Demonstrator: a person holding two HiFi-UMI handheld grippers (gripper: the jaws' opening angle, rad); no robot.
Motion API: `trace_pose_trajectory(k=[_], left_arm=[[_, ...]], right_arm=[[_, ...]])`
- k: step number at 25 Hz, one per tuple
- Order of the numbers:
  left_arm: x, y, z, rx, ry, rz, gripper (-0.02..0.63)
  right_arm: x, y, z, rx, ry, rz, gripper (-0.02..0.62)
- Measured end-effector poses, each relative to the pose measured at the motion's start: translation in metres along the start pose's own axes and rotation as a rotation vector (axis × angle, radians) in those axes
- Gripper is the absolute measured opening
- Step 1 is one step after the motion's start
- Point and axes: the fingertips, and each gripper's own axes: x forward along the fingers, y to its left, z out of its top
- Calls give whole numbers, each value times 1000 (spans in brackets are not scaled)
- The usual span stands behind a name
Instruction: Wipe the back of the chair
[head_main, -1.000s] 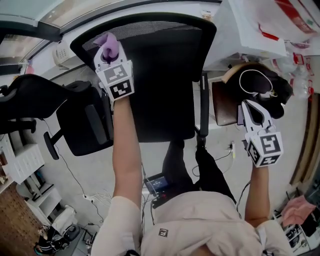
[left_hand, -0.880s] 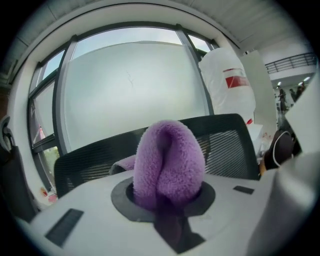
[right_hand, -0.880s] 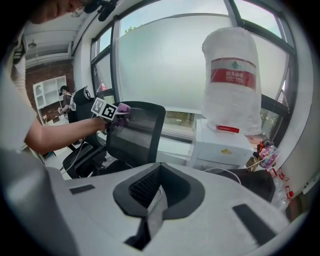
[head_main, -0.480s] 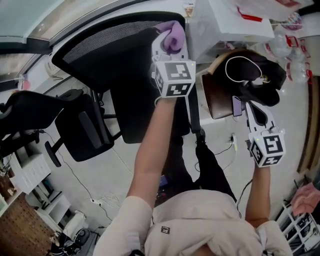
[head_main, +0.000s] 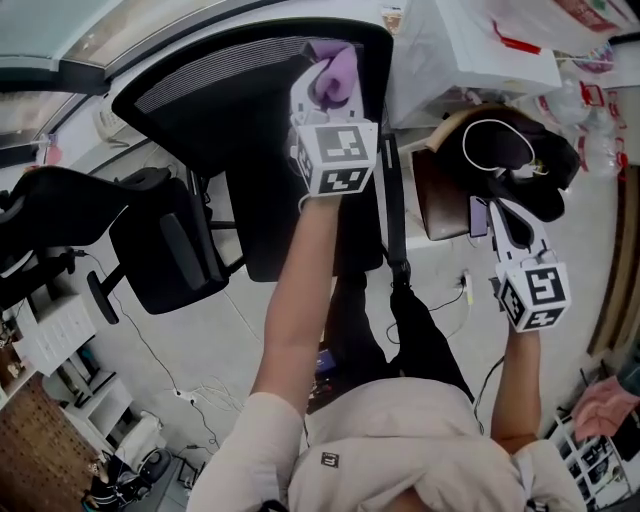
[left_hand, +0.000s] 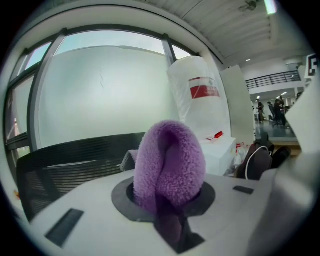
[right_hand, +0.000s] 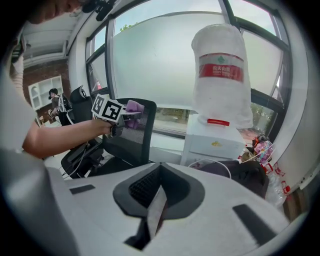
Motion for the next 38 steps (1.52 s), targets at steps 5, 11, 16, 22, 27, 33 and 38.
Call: trace_pose_trajectory(k=[5,11,16,22,27,33,38], left_arm=[[-43,140,-56,-56,65,223,75],[-135,315,-131,-214,180,519,75],[-145,330,-139,-189,180,499,76],[-139,328,-138,-195,178,479,75],[-110,285,-121,-199,160,407,75],[-30,109,-75,-133,89,115,75],[6,-50,-37,-51,61,-120,77]], right_arm=[[27,34,23,-46,-1,50,-6],[63,85,45,-103,8,128,-6],[81,119,58,-132,14,168,-6],[80,119,64,-131,8,153,-6],[70,99,50,-94,12,123,-6],[45,56,25,-35,7,66,-6],[12,15,-5,12,16,4,-6]])
